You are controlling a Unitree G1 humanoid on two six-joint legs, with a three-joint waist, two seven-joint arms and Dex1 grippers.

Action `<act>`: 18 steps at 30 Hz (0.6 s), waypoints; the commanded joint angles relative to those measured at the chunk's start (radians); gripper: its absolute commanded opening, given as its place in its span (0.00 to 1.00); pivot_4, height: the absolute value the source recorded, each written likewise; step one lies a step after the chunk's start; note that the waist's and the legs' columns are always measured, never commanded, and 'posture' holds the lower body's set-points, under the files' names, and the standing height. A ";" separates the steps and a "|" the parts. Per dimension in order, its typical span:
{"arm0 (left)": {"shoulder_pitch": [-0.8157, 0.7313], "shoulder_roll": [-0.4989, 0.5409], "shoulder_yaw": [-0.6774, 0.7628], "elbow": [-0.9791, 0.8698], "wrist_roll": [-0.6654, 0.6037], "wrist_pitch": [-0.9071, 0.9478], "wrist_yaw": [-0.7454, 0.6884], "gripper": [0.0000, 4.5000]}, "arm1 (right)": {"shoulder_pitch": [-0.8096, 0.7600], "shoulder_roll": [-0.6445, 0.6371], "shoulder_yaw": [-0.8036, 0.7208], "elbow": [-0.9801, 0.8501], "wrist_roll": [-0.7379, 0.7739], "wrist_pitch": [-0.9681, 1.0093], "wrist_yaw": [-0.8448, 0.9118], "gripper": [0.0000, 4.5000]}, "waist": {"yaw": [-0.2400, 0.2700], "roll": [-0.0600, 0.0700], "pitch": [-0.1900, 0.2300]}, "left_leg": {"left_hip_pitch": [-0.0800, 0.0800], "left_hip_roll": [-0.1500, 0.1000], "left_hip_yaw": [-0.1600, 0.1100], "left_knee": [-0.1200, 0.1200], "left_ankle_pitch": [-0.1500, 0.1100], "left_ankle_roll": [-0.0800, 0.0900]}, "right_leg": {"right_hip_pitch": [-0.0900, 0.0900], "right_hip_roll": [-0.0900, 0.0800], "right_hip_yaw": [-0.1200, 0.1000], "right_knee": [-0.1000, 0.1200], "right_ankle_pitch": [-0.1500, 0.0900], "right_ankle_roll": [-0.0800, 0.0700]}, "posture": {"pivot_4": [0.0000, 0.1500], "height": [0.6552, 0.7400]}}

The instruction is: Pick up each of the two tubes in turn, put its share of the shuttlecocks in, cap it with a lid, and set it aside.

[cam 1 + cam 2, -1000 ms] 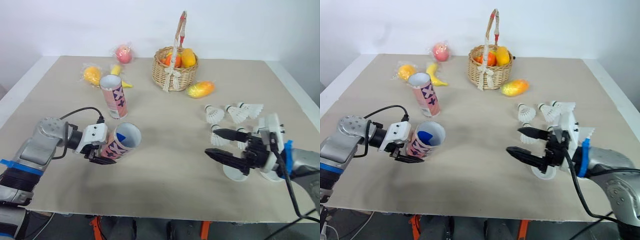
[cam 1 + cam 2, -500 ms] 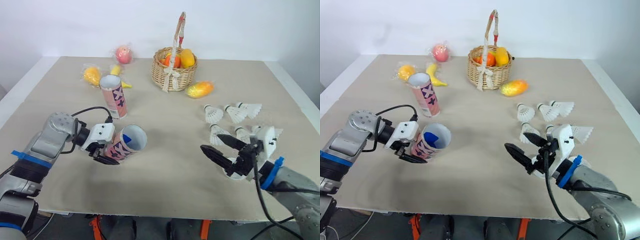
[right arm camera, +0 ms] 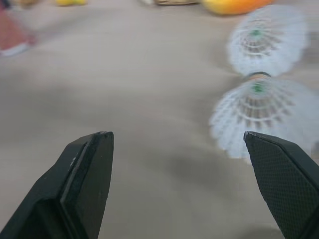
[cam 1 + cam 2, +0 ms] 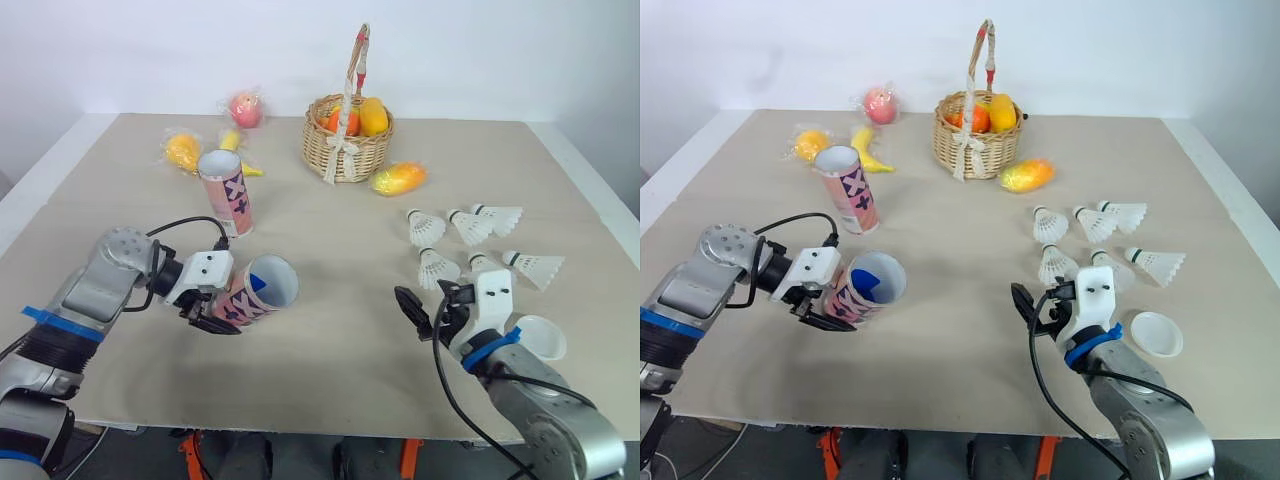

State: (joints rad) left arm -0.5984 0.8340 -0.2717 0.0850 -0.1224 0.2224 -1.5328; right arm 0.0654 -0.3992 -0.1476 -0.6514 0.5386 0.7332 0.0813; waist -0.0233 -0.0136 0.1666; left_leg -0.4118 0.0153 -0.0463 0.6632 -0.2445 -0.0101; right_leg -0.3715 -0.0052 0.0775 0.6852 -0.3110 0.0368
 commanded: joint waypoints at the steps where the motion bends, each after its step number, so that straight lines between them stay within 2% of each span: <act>1: 0.023 0.003 0.002 -0.049 -0.015 0.026 0.009 0.68 | -0.039 0.015 -0.004 0.020 -0.047 -0.038 -0.012 1.00 | 0.000 0.000 0.000 | 0.000 0.000 0.000 0.000 0.000 0.000 | 0.000 0.000 0.000 0.000 0.000 0.000 | 1.00 1.00; 8: 0.074 0.005 0.044 -0.140 -0.054 0.108 0.065 0.68 | -0.123 0.055 0.020 0.158 -0.151 -0.083 -0.021 1.00 | 0.001 0.000 0.000 | 0.000 0.000 0.000 0.000 0.000 0.000 | 0.000 0.000 0.000 0.000 0.000 0.000 | 1.00 1.00; 17: 0.089 0.040 0.033 -0.171 -0.026 0.123 0.092 0.68 | -0.169 0.087 0.043 0.234 -0.227 -0.104 -0.016 1.00 | -0.001 0.001 0.000 | 0.000 0.000 0.000 0.000 0.000 0.000 | -0.001 0.000 0.000 0.000 0.000 -0.001 | 1.00 1.00; 18: 0.090 0.041 0.032 -0.172 -0.027 0.124 0.092 0.68 | -0.170 0.084 0.047 0.237 -0.242 -0.106 -0.018 0.94 | -0.001 0.001 0.000 | 0.000 0.000 0.000 0.000 0.000 0.000 | -0.001 0.000 0.000 0.000 0.000 -0.001 | 1.00 1.00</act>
State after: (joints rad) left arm -0.5117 0.8547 -0.2409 -0.0638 -0.1548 0.3381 -1.4443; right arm -0.0915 -0.3120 -0.0945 -0.4012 0.3178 0.6494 0.0640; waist -0.0239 -0.0129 0.1671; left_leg -0.4118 0.0155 -0.0462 0.6627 -0.2444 -0.0103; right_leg -0.3724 -0.0049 0.0772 0.6858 -0.3106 0.0360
